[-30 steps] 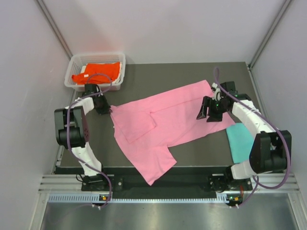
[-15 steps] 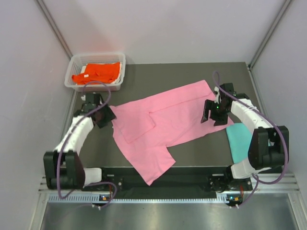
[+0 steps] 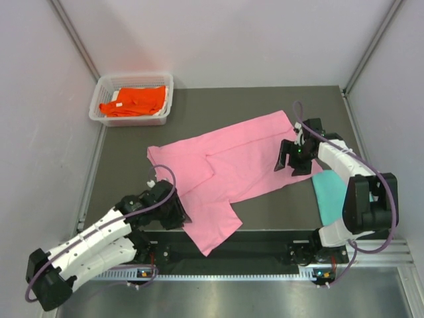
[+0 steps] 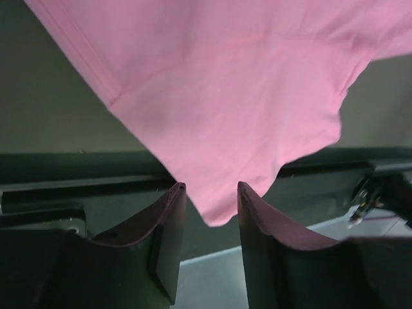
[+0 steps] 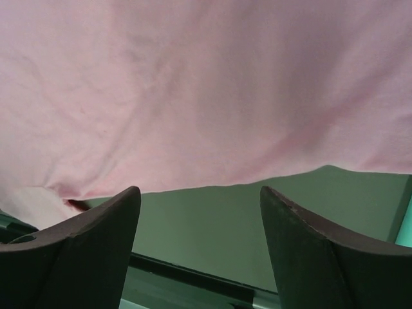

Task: Fold and stack the t-shirts
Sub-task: Fold the tshirt

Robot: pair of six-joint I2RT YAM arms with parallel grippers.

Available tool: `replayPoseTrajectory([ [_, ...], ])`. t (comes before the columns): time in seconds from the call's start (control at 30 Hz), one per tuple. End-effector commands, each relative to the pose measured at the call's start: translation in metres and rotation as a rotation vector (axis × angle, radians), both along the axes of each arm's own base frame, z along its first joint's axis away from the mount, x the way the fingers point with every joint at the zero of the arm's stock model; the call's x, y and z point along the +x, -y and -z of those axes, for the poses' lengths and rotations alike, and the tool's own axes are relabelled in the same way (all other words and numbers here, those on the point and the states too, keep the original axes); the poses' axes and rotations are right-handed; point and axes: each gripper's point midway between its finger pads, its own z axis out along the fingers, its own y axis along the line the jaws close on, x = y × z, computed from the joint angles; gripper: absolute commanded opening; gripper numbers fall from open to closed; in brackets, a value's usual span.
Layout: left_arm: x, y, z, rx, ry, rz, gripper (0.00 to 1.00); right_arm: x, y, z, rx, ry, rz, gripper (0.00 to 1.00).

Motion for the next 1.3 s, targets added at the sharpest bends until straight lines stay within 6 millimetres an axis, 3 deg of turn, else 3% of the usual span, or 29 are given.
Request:
replayPoseTrajectory([
  [0.0, -0.014, 0.016, 0.007, -0.03, -0.057, -0.043, 0.41, 0.003, -0.003, -0.015, 0.042, 0.077, 0.006, 0.75],
  [0.13, -0.025, 0.026, 0.026, 0.037, -0.134, 0.008, 0.43, -0.007, -0.002, -0.016, 0.044, 0.092, -0.001, 0.75],
  [0.33, -0.027, 0.031, 0.036, 0.051, -0.141, -0.011, 0.43, -0.018, 0.0, -0.011, 0.035, 0.081, -0.012, 0.76],
  [0.67, -0.041, 0.031, 0.053, 0.113, -0.221, -0.019, 0.4, -0.008, 0.001, -0.017, 0.031, 0.089, -0.012, 0.76],
  [1.1, -0.034, 0.04, 0.067, 0.138, -0.228, -0.002, 0.4, -0.004, -0.002, -0.012, 0.043, 0.056, -0.025, 0.77],
  [1.27, -0.031, 0.04, 0.063, 0.169, -0.224, 0.006, 0.31, -0.004, -0.001, -0.011, 0.04, 0.053, -0.023, 0.77],
])
